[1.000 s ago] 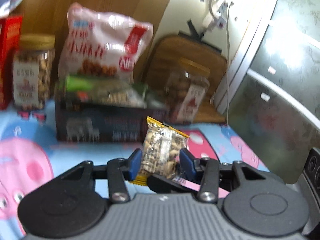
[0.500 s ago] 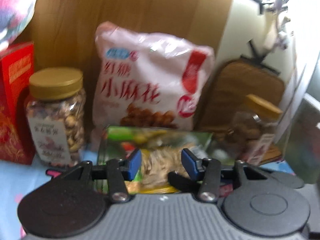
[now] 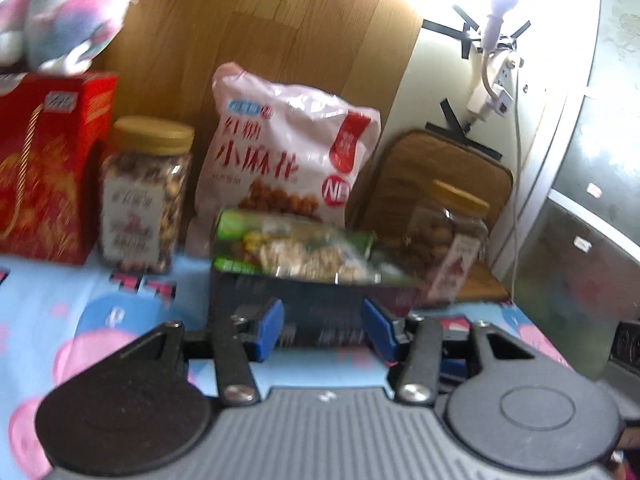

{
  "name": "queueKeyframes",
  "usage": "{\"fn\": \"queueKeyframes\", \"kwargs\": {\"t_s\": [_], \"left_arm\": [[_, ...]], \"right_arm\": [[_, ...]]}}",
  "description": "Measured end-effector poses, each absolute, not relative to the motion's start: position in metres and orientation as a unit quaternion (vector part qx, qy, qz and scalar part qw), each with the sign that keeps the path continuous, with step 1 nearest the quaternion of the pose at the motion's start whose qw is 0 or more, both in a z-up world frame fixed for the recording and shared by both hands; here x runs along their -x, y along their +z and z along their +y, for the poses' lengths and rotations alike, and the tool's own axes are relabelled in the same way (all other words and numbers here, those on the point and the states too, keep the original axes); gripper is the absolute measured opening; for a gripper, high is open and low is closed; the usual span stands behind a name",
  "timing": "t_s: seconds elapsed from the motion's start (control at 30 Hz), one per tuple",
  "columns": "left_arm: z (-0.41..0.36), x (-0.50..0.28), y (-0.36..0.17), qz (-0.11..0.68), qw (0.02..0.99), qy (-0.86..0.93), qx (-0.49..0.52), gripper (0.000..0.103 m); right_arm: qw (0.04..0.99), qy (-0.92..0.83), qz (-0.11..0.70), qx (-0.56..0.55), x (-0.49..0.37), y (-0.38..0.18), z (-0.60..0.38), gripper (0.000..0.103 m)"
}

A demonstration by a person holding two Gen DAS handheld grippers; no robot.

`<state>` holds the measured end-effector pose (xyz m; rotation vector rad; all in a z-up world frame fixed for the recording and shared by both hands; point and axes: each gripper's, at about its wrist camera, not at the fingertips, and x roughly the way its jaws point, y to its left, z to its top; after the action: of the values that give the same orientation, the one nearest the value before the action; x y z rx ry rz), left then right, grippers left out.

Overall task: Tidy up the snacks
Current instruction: 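Lower the open left gripper to the red spicy snack packet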

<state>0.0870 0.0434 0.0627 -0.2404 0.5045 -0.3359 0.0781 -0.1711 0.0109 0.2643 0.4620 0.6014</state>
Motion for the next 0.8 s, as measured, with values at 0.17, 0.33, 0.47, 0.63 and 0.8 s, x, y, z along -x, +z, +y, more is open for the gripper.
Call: {"fn": "queueKeyframes", "kwargs": {"t_s": [0.17, 0.33, 0.47, 0.63, 0.8], "left_arm": [[0.063, -0.06, 0.046, 0.261, 0.945, -0.155, 0.126, 0.046], [0.079, -0.045, 0.033, 0.271, 0.942, -0.143, 0.139, 0.046], [0.084, -0.037, 0.027, 0.271, 0.942, -0.143, 0.138, 0.046], [0.084, -0.032, 0.021, 0.265, 0.943, -0.148, 0.134, 0.046], [0.086, -0.031, 0.014, 0.263, 0.943, -0.15, 0.137, 0.046]], "right_arm": [[0.907, 0.315, 0.253, -0.119, -0.052, 0.002, -0.168, 0.043], [0.892, 0.334, 0.274, -0.131, -0.038, -0.009, -0.164, 0.043], [0.894, 0.334, 0.263, -0.141, -0.029, -0.009, -0.165, 0.048], [0.898, 0.327, 0.247, -0.157, -0.029, -0.01, -0.17, 0.051], [0.895, 0.318, 0.254, -0.182, -0.035, -0.019, -0.178, 0.051]]}}
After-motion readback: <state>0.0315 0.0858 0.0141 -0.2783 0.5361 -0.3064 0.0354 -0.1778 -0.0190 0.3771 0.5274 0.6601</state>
